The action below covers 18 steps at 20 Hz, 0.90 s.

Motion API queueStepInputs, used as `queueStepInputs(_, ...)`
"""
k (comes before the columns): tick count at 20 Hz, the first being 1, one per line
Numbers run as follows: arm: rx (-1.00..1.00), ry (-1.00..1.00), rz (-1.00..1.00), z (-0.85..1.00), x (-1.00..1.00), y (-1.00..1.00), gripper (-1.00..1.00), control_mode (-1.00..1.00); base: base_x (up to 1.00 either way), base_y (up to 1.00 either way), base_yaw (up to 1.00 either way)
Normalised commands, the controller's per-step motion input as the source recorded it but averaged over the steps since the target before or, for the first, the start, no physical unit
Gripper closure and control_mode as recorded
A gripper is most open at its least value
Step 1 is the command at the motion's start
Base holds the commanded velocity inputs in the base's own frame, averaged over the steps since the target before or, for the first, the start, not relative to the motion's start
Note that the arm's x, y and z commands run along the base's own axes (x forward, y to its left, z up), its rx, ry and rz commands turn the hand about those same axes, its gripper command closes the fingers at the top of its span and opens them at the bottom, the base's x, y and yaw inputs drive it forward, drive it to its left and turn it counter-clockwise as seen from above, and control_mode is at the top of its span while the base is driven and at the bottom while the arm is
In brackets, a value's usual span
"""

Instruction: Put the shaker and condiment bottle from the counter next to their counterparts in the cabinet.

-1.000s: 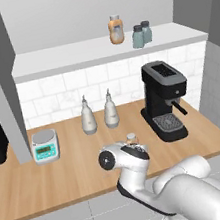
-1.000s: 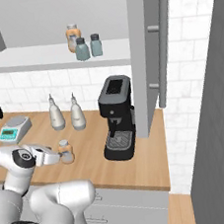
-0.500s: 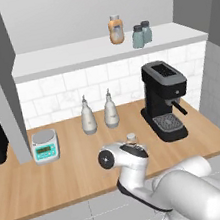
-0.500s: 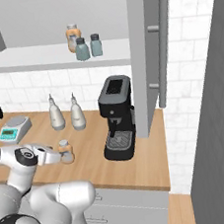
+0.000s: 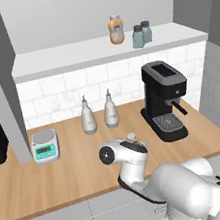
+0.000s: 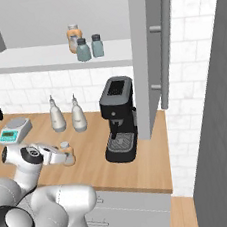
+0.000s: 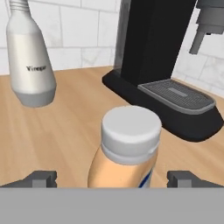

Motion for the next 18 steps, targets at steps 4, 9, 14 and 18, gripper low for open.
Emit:
queueStepInputs(4,0.04,-0.04,0.00,-0.15,0.04,-0.29,-1.00,-1.00,0.00,0.00,0.00)
queueStepInputs(9,0.01,-0.02,0.00,-0.17,0.00,-0.15,1.00,-1.00,0.00,0.00,0.00)
queueStepInputs(14,0.00,0.02,0.00,0.00,0.05,0.00,1.00,-1.00,0.00,0.00,0.00)
queueStepInputs(18,0.02,0.00,0.00,0.58,-0.02,-0.08,1.00,-1.00,0.00,0.00,0.00)
